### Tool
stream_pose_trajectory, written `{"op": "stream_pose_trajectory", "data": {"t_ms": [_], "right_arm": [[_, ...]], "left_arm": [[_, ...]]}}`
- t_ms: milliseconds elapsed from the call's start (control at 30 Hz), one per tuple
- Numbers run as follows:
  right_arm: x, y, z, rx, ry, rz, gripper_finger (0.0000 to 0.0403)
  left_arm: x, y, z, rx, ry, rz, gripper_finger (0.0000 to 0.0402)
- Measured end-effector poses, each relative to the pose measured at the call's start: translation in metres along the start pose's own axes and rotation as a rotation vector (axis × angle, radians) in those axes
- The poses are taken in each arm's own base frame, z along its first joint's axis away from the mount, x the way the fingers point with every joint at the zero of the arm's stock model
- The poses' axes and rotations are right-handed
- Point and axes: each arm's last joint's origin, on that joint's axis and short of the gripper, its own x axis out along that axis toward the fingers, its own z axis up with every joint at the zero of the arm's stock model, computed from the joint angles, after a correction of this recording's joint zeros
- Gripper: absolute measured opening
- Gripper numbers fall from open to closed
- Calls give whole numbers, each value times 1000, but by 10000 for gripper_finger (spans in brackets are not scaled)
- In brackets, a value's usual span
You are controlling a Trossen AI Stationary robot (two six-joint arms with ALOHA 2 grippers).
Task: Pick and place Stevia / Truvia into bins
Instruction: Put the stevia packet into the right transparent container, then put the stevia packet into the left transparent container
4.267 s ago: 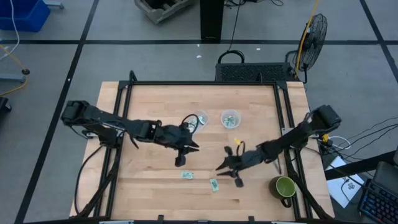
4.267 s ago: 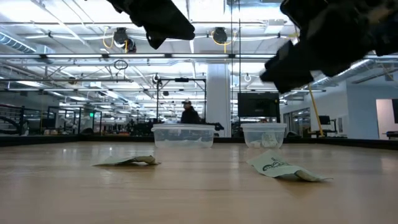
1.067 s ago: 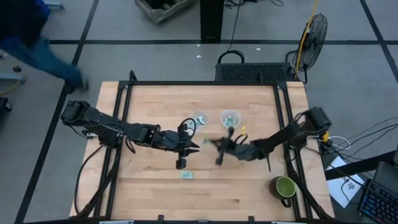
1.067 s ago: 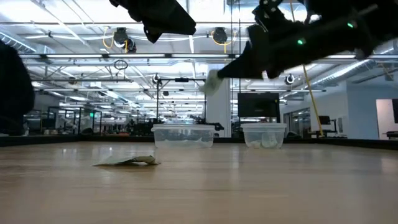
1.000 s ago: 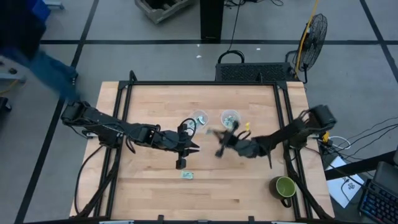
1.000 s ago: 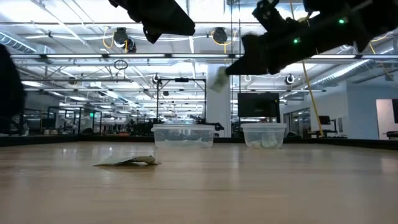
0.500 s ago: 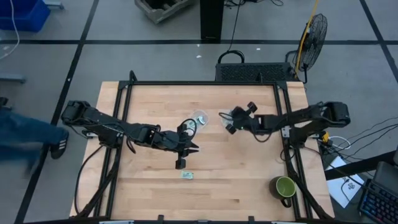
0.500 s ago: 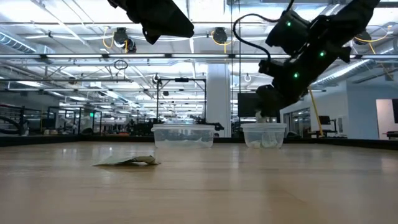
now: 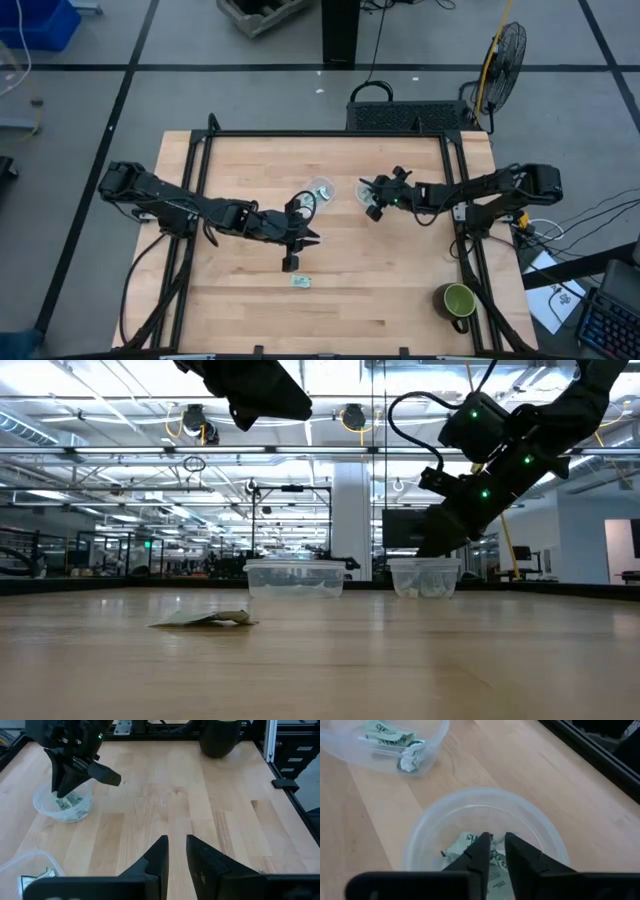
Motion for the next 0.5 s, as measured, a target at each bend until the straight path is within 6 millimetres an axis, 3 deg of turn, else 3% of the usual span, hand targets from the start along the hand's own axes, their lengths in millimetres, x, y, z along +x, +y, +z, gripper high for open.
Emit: {"op": "stream_pose_trajectory", "data": {"t_ms": [267, 500], "right_arm": [[-1, 1, 9, -63, -91, 12, 115], [-19, 2, 25, -60, -217, 48, 128]], "left_arm": [[0, -1, -1, -55, 13, -31, 72], [2, -13, -22, -63, 207, -96, 72]]}}
